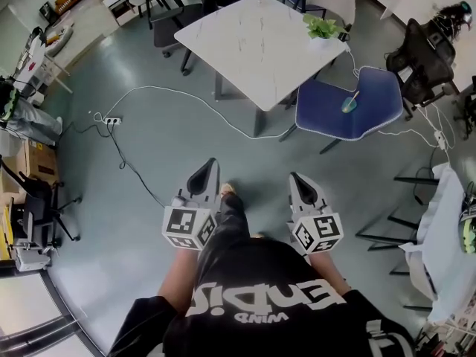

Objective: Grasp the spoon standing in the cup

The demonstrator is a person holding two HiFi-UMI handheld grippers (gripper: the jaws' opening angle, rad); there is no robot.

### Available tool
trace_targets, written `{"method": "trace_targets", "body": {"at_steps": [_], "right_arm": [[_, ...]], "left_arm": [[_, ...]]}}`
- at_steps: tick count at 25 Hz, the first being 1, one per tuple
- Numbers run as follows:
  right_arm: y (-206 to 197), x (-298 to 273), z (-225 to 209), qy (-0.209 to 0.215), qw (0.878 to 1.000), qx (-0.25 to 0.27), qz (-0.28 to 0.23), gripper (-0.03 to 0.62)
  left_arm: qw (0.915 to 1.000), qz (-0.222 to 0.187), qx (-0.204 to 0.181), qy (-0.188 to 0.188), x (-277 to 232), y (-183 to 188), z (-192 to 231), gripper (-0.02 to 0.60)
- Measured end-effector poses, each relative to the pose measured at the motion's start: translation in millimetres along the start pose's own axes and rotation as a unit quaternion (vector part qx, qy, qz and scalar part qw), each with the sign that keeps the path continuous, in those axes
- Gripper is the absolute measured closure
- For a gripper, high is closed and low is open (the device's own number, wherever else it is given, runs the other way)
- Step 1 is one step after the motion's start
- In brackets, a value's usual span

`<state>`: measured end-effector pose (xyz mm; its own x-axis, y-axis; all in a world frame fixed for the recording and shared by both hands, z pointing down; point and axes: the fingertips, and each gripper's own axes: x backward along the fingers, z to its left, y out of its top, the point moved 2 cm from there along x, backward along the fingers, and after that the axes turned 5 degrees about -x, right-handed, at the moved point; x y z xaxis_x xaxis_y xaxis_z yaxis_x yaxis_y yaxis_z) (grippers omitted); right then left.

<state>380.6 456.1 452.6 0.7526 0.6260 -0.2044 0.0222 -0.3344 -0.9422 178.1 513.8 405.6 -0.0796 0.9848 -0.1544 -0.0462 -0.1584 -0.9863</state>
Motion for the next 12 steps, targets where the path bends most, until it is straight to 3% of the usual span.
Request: {"method": "trace_targets", "body": {"at_steps": [12], "right_arm": [[40.6,-101.0,-33.7,-0.032,0.999,-0.003,0.002,0.582]], "left_arm": [[0.9996,0.006,0.001,-0.029,-97.7,24.3,64.9,0.568]]}}
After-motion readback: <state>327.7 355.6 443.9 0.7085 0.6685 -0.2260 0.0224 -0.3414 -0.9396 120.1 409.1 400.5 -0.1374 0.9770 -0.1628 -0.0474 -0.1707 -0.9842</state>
